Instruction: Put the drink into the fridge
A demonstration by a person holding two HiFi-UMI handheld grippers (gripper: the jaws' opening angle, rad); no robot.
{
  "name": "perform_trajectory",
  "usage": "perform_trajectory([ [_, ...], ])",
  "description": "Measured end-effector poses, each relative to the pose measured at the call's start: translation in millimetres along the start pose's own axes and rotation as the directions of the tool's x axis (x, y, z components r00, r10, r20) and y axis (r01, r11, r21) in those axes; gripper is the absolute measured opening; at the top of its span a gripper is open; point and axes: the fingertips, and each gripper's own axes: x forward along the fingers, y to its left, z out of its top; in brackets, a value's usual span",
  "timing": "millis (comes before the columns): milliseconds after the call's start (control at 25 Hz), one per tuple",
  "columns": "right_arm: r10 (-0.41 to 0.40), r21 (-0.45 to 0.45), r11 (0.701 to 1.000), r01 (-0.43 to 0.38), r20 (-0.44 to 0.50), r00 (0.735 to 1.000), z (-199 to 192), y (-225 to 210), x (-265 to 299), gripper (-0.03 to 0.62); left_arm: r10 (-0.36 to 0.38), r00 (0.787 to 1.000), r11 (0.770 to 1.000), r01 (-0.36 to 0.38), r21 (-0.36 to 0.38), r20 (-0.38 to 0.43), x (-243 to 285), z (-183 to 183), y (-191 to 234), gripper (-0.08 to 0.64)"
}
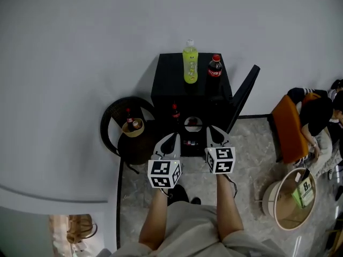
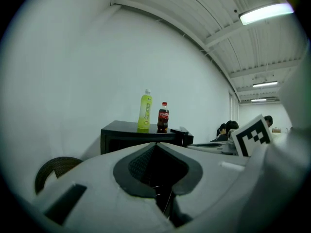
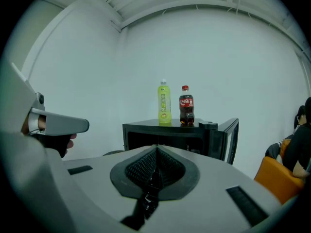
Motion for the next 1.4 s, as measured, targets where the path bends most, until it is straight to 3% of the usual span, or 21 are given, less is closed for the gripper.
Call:
perform_trajectory([
  [280, -0.013, 0.0, 1.0, 0.013, 0.024, 1.0, 27.8, -5.8, 43.4, 0.008, -0.008, 0.999, 0.999, 0.005, 0.049, 0.049, 40.2, 37.9, 24.6, 0.009],
  [480, -0.045, 0.114, 0.993, 0.034, 0.093, 0.995, 68.8, -16.5, 81.1, 0.008, -0.041, 0.997, 0.998, 0.038, 0.05, 0.069, 85.8, 64.0, 37.9, 0.009],
  [840, -0.067, 0.084, 0.995, 0.055, 0.15, 0.986, 123.6, -20.2, 158.1, 0.012, -0.126, 0.989, 0.989, 0.119, 0.091, 0.072, 162.0, 101.9, 76.3, 0.009],
  [920, -0.059, 0.079, 0.996, 0.048, 0.149, 0.987, 129.3, -20.4, 172.4, 0.053, -0.135, 0.988, 0.987, 0.128, 0.093, 0.075, 172.6, 105.9, 88.5, 0.009],
  [1080, -0.031, 0.052, 0.998, 0.025, 0.125, 0.992, 142.3, -16.3, 203.6, 0.215, -0.154, 0.984, 0.984, 0.145, 0.099, 0.089, 192.4, 117.1, 117.8, 0.009],
  [1240, -0.056, 0.018, 0.998, 0.055, 0.072, 0.996, 147.8, -15.6, 234.4, 0.276, -0.169, 0.978, 0.982, 0.156, 0.105, 0.126, 205.9, 139.9, 143.4, 0.009],
  [1400, -0.12, -0.055, 0.991, 0.12, 0.006, 0.993, 142.8, -18.3, 258.7, 0.288, -0.18, 0.974, 0.979, 0.163, 0.124, 0.139, 216.7, 151.6, 161.8, 0.009],
])
